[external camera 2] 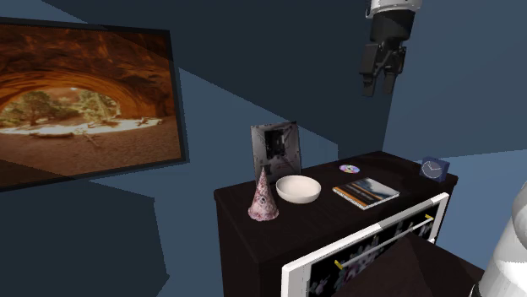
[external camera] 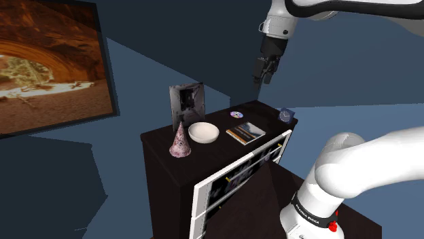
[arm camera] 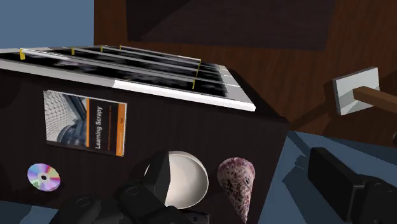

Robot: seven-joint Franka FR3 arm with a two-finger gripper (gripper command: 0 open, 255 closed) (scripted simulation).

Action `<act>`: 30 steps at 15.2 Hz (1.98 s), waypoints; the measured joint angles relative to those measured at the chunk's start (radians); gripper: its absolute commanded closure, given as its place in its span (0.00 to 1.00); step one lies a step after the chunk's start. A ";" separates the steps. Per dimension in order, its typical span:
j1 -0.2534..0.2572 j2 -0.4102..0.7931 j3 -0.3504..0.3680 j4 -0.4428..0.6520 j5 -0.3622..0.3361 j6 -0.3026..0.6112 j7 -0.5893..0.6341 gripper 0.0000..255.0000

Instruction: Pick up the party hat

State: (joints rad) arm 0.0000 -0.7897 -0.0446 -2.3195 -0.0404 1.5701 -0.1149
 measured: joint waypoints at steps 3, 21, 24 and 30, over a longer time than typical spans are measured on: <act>-0.009 0.004 0.027 -0.033 0.014 0.047 0.057 0.00; -0.231 0.418 0.511 -0.096 0.006 0.666 1.030 0.00; -0.301 0.537 0.588 -0.041 -0.091 0.728 1.231 0.00; -0.381 0.819 0.674 0.126 -0.392 0.755 1.685 0.00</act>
State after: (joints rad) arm -0.3809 0.0290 0.6293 -2.1935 -0.4325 2.3250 1.5700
